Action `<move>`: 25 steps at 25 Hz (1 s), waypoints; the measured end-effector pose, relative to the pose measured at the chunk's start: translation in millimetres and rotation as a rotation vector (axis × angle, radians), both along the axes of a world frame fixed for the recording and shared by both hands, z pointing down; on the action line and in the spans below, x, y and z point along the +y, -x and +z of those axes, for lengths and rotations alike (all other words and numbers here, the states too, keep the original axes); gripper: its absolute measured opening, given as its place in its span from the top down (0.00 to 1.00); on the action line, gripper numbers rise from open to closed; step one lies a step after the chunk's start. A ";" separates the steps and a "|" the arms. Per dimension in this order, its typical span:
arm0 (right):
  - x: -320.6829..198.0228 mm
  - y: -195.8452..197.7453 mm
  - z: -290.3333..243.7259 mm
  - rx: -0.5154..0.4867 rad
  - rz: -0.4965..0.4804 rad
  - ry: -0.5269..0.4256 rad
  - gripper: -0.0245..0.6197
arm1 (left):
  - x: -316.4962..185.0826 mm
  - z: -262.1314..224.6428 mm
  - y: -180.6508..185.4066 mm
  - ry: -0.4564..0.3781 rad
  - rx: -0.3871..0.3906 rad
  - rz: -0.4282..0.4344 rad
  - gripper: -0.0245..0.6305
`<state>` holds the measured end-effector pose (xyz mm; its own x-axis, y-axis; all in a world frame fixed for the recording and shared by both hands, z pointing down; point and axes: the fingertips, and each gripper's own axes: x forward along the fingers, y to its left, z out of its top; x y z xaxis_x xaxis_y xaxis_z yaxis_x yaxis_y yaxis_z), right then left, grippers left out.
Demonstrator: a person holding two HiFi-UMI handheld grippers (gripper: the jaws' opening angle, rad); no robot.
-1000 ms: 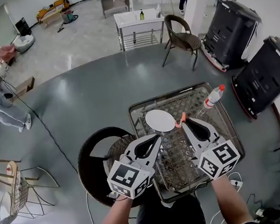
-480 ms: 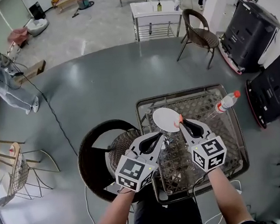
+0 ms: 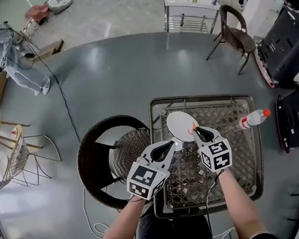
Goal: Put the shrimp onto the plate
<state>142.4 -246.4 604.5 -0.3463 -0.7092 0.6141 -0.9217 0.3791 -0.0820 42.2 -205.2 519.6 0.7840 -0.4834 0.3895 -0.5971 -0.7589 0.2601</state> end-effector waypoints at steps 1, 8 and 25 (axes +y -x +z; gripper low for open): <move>-3.2 -0.7 8.9 0.002 -0.005 0.018 0.87 | -1.4 3.8 -1.0 0.005 -0.001 -0.005 0.95; -20.3 6.7 57.5 0.009 -0.049 0.127 0.87 | -9.6 28.3 -5.6 0.028 -0.018 -0.026 0.95; -41.8 17.7 119.3 0.070 -0.072 0.307 0.87 | -5.0 62.5 -5.3 0.107 -0.015 -0.041 0.95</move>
